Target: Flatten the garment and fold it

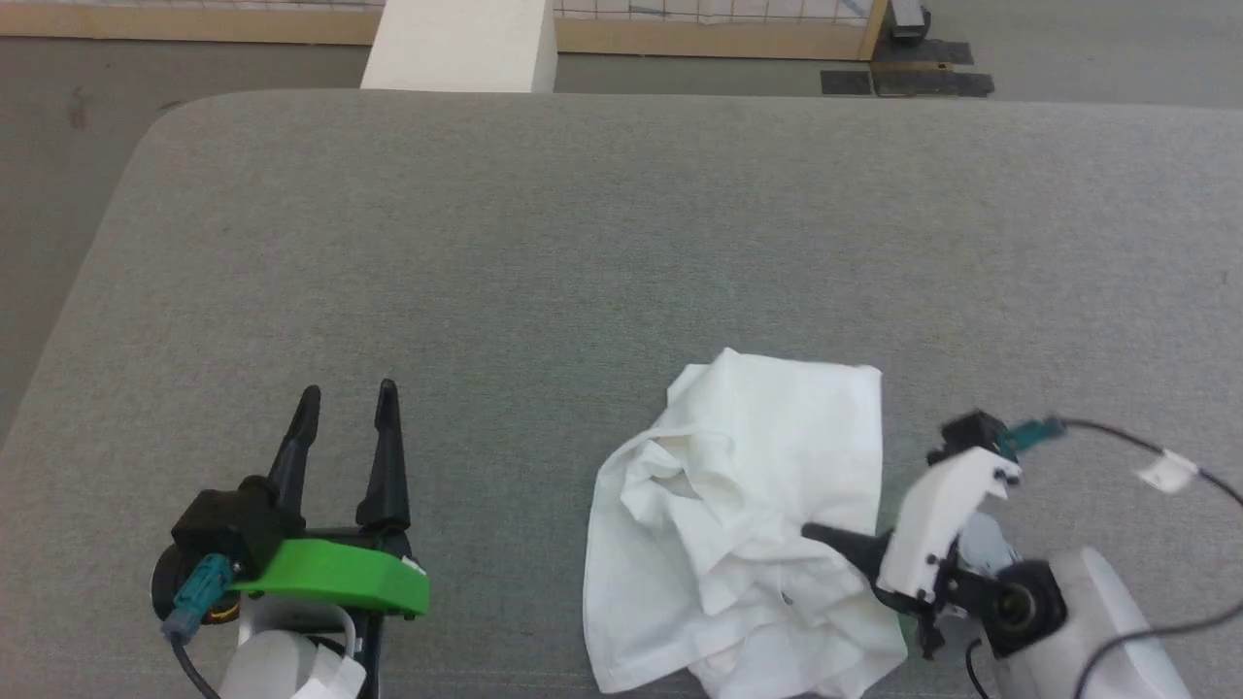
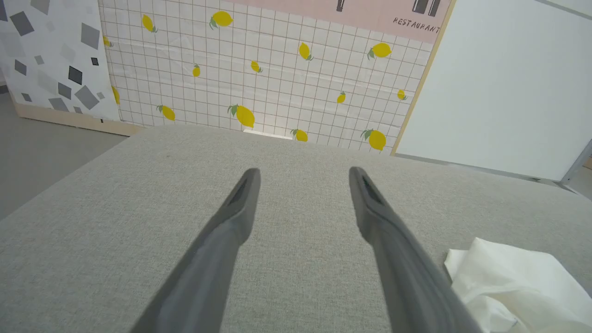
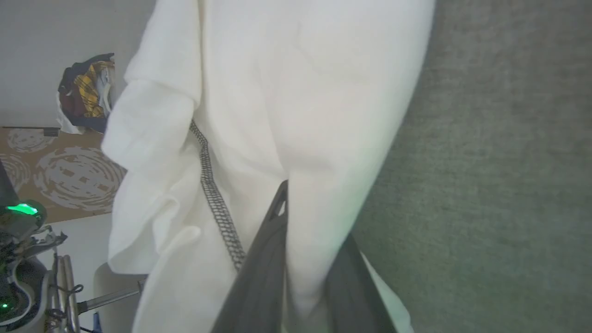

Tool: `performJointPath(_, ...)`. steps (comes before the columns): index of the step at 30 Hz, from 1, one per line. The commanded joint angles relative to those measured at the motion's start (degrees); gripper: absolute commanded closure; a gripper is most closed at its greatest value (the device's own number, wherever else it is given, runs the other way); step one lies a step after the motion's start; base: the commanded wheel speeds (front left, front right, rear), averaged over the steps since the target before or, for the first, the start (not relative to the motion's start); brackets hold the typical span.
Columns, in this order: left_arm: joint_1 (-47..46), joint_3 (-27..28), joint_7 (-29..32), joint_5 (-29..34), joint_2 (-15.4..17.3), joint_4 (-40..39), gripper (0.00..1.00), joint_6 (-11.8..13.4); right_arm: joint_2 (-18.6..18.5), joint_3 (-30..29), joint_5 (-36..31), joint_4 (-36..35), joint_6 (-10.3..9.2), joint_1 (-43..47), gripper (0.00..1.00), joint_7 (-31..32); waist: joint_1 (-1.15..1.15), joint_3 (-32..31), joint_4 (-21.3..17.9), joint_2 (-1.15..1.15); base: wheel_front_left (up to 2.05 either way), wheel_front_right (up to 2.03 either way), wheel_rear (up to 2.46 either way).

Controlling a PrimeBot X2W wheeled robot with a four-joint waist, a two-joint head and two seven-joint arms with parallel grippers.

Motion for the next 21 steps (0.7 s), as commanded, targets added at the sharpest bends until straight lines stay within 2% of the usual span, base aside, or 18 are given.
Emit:
performJointPath(1, -0.6, 0.3, -0.2, -0.4, -0.3, -0.5, 0.0, -0.4, 0.2, 1.1, -3.5, -1.5, -0.08, -2.1, 1.0, -0.1, 0.0, 0.5, -1.3, 0.0, 0.0, 0.0, 0.0)
performJointPath(5, -0.9, 1.0, -0.2, -0.1, -0.3, -1.5, 0.0, -0.4, -3.2, 8.3, -19.5, -7.0, -0.08, -6.4, 1.0, 0.6, 0.0, 2.0, -5.1, 0.0, 0.0, 0.0, 0.0)
performJointPath(11, -3.6, 0.2, -0.2, 0.9, 0.4, -3.7, 0.0, -0.4, -9.3, 15.7, -30.9, -10.8, -0.08, -14.4, 1.0, 2.2, 0.0, 6.8, -11.6, 0.0, 0.0, 0.0, 0.0)
performJointPath(15, -6.7, -1.3, -0.2, 1.5, 2.0, -5.0, 0.0, -0.4, -11.8, 15.3, -34.2, -9.1, -0.08, -19.8, 1.0, 0.9, 0.0, 11.0, -16.2, 0.0, 0.0, 0.0, 0.0)
performJointPath(21, -11.1, -4.1, -0.2, 2.7, 5.4, -7.1, 0.0, -0.4, -14.2, 11.4, -38.9, -2.8, -0.08, -26.8, 1.0, -3.8, 0.0, 17.5, -21.5, 0.0, 0.0, 0.0, 0.0)
